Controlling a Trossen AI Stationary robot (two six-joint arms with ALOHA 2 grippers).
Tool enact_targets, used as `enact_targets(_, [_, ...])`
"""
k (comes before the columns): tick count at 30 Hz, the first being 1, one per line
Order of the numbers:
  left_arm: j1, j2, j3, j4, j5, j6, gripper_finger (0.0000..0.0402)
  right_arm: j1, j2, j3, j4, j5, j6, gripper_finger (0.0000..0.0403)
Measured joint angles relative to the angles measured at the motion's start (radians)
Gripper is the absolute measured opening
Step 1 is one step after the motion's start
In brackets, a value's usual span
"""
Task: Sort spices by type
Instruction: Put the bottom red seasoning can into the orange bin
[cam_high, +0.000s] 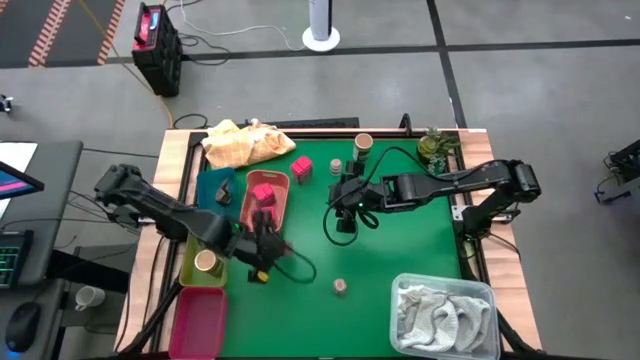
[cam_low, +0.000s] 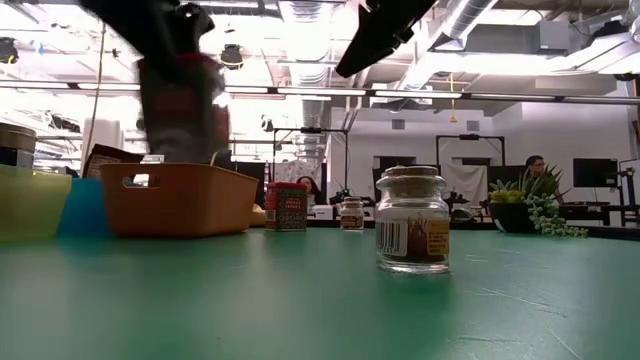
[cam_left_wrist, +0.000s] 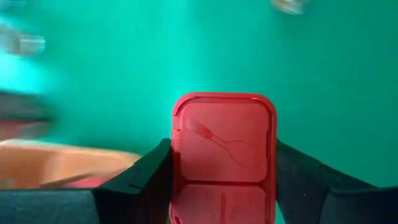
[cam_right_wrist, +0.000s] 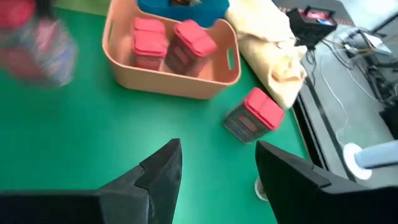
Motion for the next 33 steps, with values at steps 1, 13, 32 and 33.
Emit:
enact_targets(1, [0.016, -0.024, 0.003, -0.017, -0.032, -0.001, 0.0211, -0.001, 0.000, 0.000, -0.004, 0.003, 0.004, 0.0234])
enact_targets(13, [0.334, -0.201, -0.017, -0.037, -0.230, 0.088, 0.0211, 0.002, 0.000, -0.009, 0.063, 0.006, 0.007, 0.0234])
enact_targets(32, [0.739, -0.188, -0.195, 0.020, -0.060, 0.294, 0.0211, 0.024, 0.001, -0.074, 0.110, 0.005, 0.004, 0.0234])
enact_targets(33, [0.737, -0.188, -0.211, 0.031, -0.055, 0.297, 0.0211, 0.023, 0.001, -0.074, 0.111, 0.005, 0.005, 0.0234])
